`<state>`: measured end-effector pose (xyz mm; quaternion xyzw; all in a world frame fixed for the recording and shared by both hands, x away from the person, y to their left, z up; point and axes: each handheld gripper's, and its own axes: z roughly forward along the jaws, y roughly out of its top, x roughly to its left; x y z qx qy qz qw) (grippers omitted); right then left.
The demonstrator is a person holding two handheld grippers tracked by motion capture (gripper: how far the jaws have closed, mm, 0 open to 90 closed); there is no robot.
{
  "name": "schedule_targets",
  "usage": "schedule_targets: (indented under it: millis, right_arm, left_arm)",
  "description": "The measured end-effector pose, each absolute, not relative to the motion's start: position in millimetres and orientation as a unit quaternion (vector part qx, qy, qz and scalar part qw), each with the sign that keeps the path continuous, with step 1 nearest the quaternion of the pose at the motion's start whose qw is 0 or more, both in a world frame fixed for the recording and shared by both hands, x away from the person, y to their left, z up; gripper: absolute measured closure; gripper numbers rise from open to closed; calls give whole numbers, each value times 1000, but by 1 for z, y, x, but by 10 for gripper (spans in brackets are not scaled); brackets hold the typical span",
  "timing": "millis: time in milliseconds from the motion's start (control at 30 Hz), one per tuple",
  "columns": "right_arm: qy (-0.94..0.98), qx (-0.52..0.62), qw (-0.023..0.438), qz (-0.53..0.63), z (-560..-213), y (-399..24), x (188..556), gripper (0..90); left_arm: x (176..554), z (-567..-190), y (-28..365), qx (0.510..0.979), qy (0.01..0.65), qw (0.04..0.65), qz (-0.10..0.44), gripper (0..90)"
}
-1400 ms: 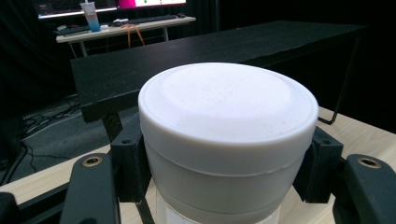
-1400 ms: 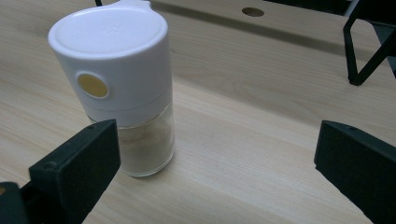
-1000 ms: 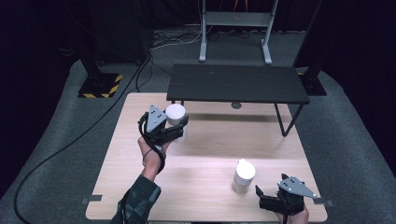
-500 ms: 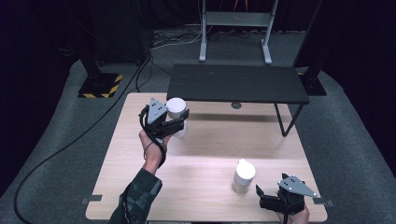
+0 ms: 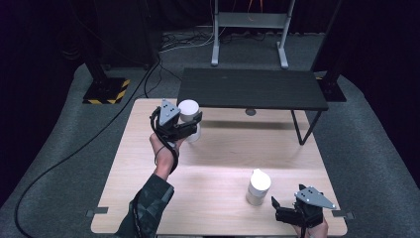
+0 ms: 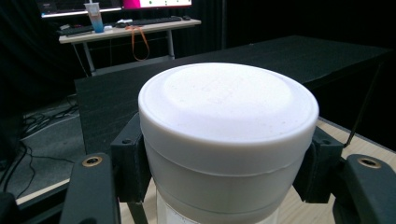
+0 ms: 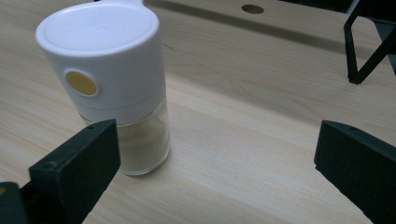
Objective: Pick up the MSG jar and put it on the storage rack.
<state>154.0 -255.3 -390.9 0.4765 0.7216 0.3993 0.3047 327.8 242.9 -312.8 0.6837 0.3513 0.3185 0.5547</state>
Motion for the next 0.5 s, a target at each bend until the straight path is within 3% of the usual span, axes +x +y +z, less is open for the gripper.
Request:
schedule_targets:
  millis: [500]
  right_arm:
    - [722, 477, 303, 399, -391, -257, 155, 0]
  left_arm:
    - [335, -298, 237, 682, 343, 558, 326, 344]
